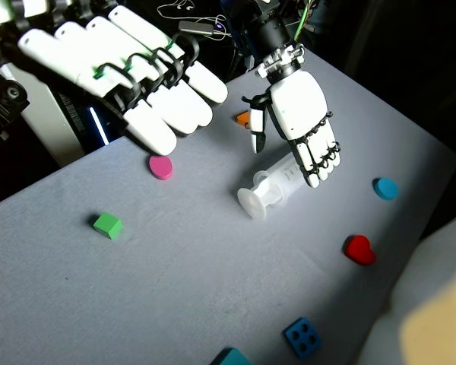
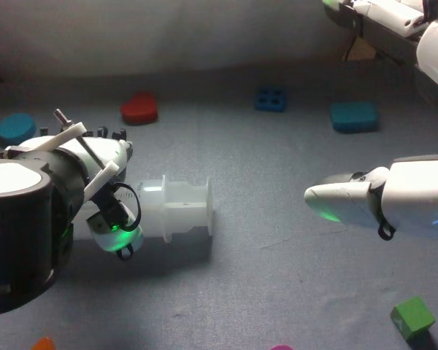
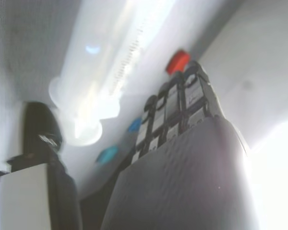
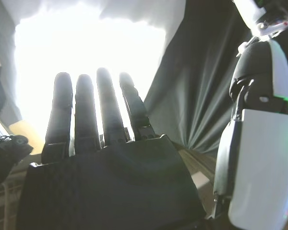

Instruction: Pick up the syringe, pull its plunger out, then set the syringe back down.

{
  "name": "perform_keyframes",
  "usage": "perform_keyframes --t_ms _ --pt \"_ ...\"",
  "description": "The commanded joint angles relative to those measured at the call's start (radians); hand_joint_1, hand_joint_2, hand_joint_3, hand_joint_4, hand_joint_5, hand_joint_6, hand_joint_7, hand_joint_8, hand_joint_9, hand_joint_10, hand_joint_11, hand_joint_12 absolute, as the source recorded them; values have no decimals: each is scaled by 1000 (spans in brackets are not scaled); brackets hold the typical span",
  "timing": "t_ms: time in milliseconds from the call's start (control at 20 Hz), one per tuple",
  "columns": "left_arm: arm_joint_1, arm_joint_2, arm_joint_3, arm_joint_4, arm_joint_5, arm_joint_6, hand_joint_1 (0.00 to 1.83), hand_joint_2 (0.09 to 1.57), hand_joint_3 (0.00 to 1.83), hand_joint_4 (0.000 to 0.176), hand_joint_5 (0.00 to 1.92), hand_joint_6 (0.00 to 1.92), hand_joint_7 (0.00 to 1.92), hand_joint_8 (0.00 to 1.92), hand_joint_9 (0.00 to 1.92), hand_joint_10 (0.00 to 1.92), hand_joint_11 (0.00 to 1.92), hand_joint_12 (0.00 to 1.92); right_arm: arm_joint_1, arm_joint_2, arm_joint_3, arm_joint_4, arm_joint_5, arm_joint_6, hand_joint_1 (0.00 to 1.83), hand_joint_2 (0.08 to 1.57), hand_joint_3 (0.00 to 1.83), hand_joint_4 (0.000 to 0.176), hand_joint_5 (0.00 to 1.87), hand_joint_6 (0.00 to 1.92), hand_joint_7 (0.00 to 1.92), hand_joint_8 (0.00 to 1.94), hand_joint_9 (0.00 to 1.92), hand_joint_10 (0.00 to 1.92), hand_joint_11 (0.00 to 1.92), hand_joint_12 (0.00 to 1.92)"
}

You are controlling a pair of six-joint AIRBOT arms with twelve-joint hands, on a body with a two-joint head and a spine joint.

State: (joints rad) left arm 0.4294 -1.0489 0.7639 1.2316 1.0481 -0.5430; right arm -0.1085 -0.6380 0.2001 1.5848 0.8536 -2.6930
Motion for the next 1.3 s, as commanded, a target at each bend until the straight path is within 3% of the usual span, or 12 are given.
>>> perform_keyframes --t_ms 0,800,1050,1100,1200,1250 --pt "6 -7 6 70 28 1 893 1103 12 0 0 0 0 0 0 0 0 0 14 1 -5 -88 4 7 399 849 0 0 60 1 102 1 62 3 0 351" --pt "87 -118 110 129 -36 -11 904 1088 1 0 0 0 0 0 0 0 0 0 14 1 -5 -88 2 10 373 866 4 0 63 0 116 3 61 0 0 353" --pt "107 -152 138 160 -38 -81 945 1058 0 0 2 1 0 0 0 0 0 0 14 1 -5 -88 2 9 376 866 2 0 54 1 107 1 66 1 0 398" --pt "111 -158 144 162 -46 -80 862 1111 13 0 0 0 0 0 0 0 0 0 14 1 -5 -88 1 9 339 881 6 0 50 0 98 0 64 0 0 364" --pt "116 -165 152 163 -47 -80 862 1095 4 0 0 0 0 0 0 0 9 4 14 1 -5 -88 1 9 309 891 7 0 51 0 90 0 54 0 0 328" --pt "119 -169 157 165 -50 -80 870 1069 0 0 0 0 0 0 0 0 24 12 14 1 -5 -88 1 9 266 915 9 0 30 1 67 2 16 3 0 182"
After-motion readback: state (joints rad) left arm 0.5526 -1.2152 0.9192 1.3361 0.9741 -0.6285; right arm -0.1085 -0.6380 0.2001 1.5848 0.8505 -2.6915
